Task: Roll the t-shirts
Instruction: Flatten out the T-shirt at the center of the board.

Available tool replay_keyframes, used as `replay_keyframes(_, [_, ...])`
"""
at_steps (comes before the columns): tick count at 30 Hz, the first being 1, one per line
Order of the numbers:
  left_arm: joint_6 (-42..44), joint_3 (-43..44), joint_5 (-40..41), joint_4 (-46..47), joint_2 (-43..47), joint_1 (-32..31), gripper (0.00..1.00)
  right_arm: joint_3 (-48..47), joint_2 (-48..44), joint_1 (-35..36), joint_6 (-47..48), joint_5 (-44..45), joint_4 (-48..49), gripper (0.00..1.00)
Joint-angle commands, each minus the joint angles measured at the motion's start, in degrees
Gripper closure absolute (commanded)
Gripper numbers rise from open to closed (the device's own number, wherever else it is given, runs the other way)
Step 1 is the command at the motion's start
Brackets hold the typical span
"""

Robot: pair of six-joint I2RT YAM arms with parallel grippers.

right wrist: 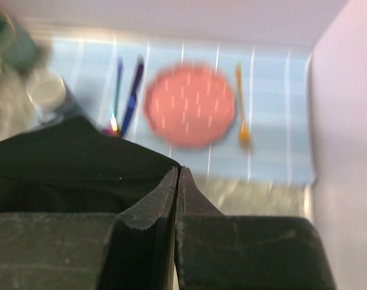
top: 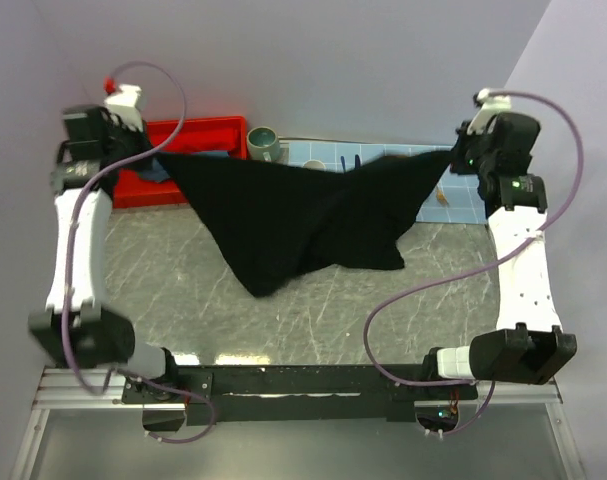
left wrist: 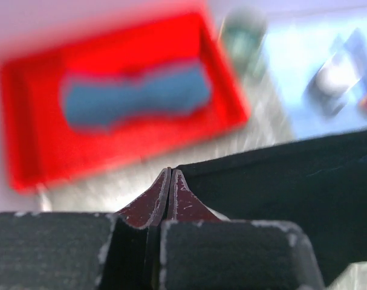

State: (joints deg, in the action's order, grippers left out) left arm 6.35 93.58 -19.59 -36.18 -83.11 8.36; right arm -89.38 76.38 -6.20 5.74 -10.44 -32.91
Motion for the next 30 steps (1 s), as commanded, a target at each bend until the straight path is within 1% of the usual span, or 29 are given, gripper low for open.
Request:
replay_keyframes(1, [-1.8, 3.7, -0.2, 3.1, 7.7, -1.2, 0.99, -8.9, -1.5, -0.4, 0.0, 0.5, 8.7, 1.0])
replay_keyframes(2, [-2.0, 5.1, 1.8, 3.7, 8.7, -1.3, 0.99, -9.9, -1.8, -0.5, 0.1, 0.5, 9.7, 1.0])
replay_keyframes(8, [-1.3, 12.8, 7.3, 6.2, 13.3, -0.4, 0.99, -17.8, -4.4, -0.5, 2.0, 3.0, 15.9, 1.0])
replay_keyframes(12, [-0.6, 15.7, 12.8, 10.2, 17.1, -0.3, 0.99, -17.4, -9.3, -0.6, 2.4, 7.0, 22.1, 1.0])
replay_keyframes(13, [-0.5, 16.4, 13.4, 11.0, 17.5, -0.3, 0.99, -16.7, -10.1, -0.5, 2.8, 7.2, 23.9, 1.0])
replay_keyframes(16, [0.6, 19.1, 15.3, 12.7, 19.1, -0.3, 0.99, -17.7, -12.5, -0.6, 3.0, 7.1, 25.3, 1.0])
replay_keyframes(19, [2.3, 19.9, 17.2, 17.6, 21.5, -0.3, 0.99, -17.8, -15.2, -0.5, 4.7, 5.9, 28.3, 1.0])
replay_keyframes(21, [3.5, 20.8, 18.0, 21.7, 22.9, -0.3, 0.99, -17.2, -17.7, -0.5, 6.6, 4.5, 30.0, 1.0])
replay_keyframes(24, [5.5, 24.4, 17.7, 23.3, 23.5, -0.4, 0.99, -15.9, -20.9, -0.5, 7.4, 3.5, 32.7, 1.0])
replay_keyframes(28, [5.8, 26.9, 17.6, 25.4, 25.1, -0.4, 0.99, -20.4, -22.5, -0.5, 5.8, 3.4, 32.6, 1.0])
replay_keyframes(30, [5.7, 27.6, 17.5, 26.1, 26.3, -0.4, 0.99, -22.0, -23.4, -0.6, 5.3, 3.2, 34.6, 1.0])
